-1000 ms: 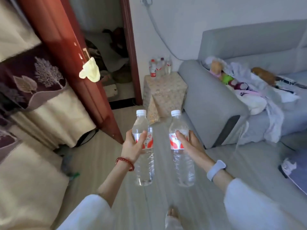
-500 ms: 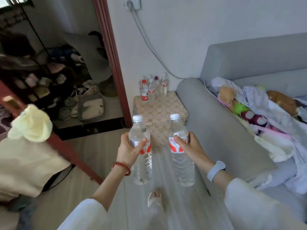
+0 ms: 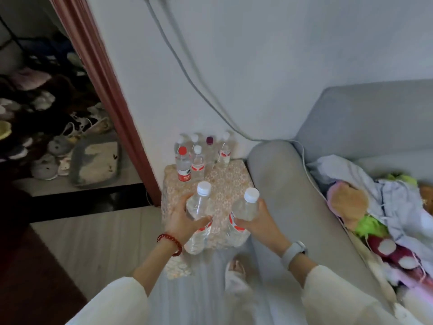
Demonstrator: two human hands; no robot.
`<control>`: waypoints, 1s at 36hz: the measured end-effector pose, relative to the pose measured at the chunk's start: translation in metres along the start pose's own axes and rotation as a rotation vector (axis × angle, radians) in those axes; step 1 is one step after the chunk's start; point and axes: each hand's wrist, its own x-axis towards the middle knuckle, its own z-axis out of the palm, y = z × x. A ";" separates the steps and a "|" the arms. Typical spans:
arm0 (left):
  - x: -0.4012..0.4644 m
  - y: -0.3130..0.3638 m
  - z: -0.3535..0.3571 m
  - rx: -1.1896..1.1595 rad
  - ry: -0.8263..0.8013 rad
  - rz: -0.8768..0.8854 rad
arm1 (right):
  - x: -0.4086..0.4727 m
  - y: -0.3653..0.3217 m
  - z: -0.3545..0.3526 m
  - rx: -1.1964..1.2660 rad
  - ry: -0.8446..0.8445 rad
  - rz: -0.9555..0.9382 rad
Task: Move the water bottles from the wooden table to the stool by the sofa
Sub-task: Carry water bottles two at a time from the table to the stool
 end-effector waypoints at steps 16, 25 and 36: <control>0.260 -0.076 0.129 0.074 0.158 -0.189 | 0.293 0.068 -0.005 -0.121 -0.008 0.063; 0.316 -0.067 0.147 0.144 0.147 -0.021 | 0.351 0.075 0.012 0.002 0.004 0.091; 0.315 -0.042 0.129 0.466 0.228 0.032 | 0.359 0.067 -0.004 -0.057 -0.137 0.058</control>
